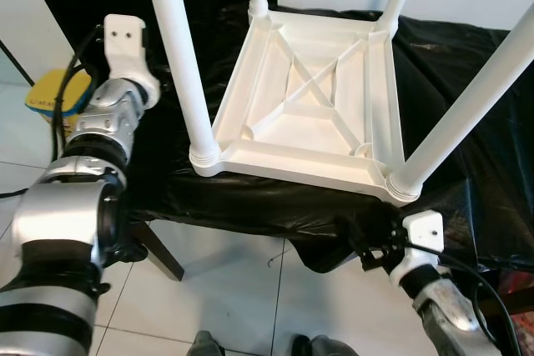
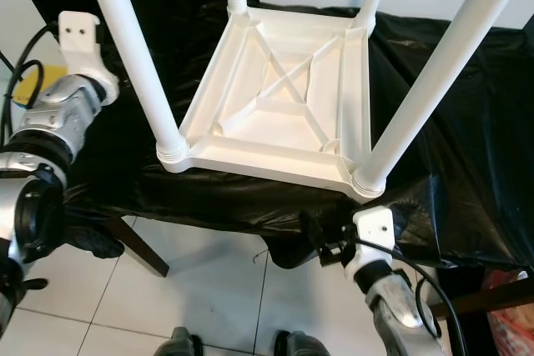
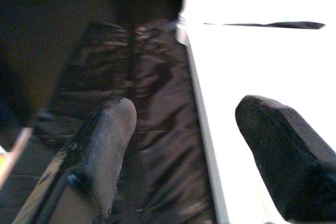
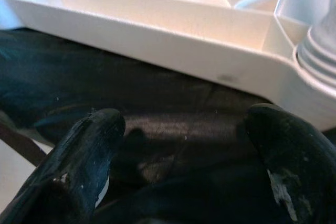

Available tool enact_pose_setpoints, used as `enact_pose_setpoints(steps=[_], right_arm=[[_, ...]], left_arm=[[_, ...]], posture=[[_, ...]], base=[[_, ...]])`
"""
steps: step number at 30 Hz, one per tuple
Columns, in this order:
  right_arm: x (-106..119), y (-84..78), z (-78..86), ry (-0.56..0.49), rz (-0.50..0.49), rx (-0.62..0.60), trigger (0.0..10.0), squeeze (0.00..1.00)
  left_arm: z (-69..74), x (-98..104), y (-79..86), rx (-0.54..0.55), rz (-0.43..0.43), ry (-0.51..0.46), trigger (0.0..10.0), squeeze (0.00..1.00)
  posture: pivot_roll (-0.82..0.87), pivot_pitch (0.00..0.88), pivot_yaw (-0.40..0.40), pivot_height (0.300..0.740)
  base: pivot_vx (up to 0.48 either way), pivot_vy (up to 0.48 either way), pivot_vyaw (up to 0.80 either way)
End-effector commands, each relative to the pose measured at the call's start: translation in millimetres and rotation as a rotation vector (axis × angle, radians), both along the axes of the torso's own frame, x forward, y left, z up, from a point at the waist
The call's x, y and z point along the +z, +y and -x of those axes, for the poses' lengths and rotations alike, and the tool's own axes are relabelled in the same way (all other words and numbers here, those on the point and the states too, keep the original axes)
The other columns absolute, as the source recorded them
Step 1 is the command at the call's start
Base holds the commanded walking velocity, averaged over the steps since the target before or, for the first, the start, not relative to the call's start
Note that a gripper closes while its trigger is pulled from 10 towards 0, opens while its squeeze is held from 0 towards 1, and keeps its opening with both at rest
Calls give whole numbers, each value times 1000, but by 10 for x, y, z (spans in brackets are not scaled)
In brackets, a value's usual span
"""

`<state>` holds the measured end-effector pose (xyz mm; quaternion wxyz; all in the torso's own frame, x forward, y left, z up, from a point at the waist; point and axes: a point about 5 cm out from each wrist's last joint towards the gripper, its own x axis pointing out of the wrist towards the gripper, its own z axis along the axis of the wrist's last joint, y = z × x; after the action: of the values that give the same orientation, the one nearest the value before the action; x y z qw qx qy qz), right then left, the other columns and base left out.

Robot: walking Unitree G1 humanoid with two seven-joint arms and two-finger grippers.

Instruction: Building children table

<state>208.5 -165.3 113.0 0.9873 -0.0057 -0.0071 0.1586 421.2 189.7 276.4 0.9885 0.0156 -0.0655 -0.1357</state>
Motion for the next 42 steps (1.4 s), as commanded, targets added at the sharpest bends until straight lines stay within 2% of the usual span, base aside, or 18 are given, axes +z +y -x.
enact_pose_setpoints(steps=[1, 5, 7, 9, 14, 16, 17, 19, 23, 24, 27, 32, 33, 35, 38, 39, 40, 42], right_arm=[[-20, 7, 54, 27, 2, -3, 10000, 0], [-29, 39, 98, 46, -6, -4, 10000, 0], [-29, 39, 98, 46, -6, -4, 10000, 0], [-23, 52, 73, 49, -13, -18, 10000, 0], [-11, 53, 52, 48, -15, -26, 10000, 0], [29, 70, -35, 33, -16, -27, 10000, 0], [29, 70, -35, 33, -16, -27, 10000, 0], [65, 74, -114, 20, -9, -15, 10000, 0], [83, 70, -144, 17, -3, -10, 10000, 0], [93, 60, -170, 14, 0, -9, 10000, 0], [99, 52, -195, 12, 2, -8, 10000, 0], [92, 29, -355, 3, 7, -17, 10000, 0], [92, 29, -355, 3, 7, -17, 10000, 0], [91, 26, -437, -7, 3, -30, 10000, 0], [92, 28, -466, -9, -1, -35, 10000, 0], [95, 30, -536, -16, -11, -55, 10000, 0], [95, 30, -536, -16, -11, -55, 10000, 0], [92, 28, -584, -21, -18, -74, 10000, 0]], left_arm=[[-8, 4, -67, -31, 27, -2, 10000, 0], [-11, 43, -212, -117, 60, -21, 10000, 0], [-11, 43, -212, -117, 60, -21, 10000, 0], [8, 70, -342, -243, 101, -43, 10000, 0], [21, 79, -398, -302, 116, -53, 10000, 0], [67, 89, -516, -455, 110, -79, 10000, 0], [67, 89, -516, -455, 110, -79, 10000, 0], [127, 98, -616, -612, 105, -110, 10000, 0], [158, 103, -657, -684, 108, -129, 10000, 0], [194, 107, -694, -751, 116, -152, 10000, 0], [230, 111, -728, -808, 120, -177, 10000, 0], [444, 156, -915, -1013, 148, -270, 10000, 0], [444, 156, -915, -1013, 148, -270, 10000, 0], [576, 158, -996, -1070, 153, -296, 10000, 0], [623, 152, -1021, -1089, 148, -304, 10000, 0], [750, 152, -1085, -1145, 163, -309, 10000, 0], [750, 152, -1085, -1145, 163, -309, 10000, 0], [862, 154, -1148, -1189, 179, -308, 10000, 0]], posture=[[-158, 247, -26, 740], [-164, 266, -32, 740], [-164, 266, -32, 740], [-164, 281, -39, 740], [-162, 288, -44, 740], [-153, 295, -54, 740], [-153, 295, -54, 740], [-145, 298, -65, 740], [-145, 298, -65, 740], [-133, 300, -74, 740], [-128, 299, -78, 740], [-95, 291, -78, 740], [-95, 291, -78, 740], [-88, 288, -76, 740], [-80, 285, -74, 740], [-70, 281, -72, 740], [-70, 281, -72, 740], [-61, 276, -70, 740]], base=[[0, 0, 0], [0, 0, 0], [0, 0, 0], [0, 0, 0], [0, 0, 0], [0, 0, 0], [0, 0, 0], [0, 0, 0], [0, 0, 0], [0, 0, 0], [0, 0, 0], [0, 0, 0], [0, 0, 0], [0, 0, 0], [0, 0, 0], [0, 0, 0], [0, 0, 0], [0, 0, 0]])
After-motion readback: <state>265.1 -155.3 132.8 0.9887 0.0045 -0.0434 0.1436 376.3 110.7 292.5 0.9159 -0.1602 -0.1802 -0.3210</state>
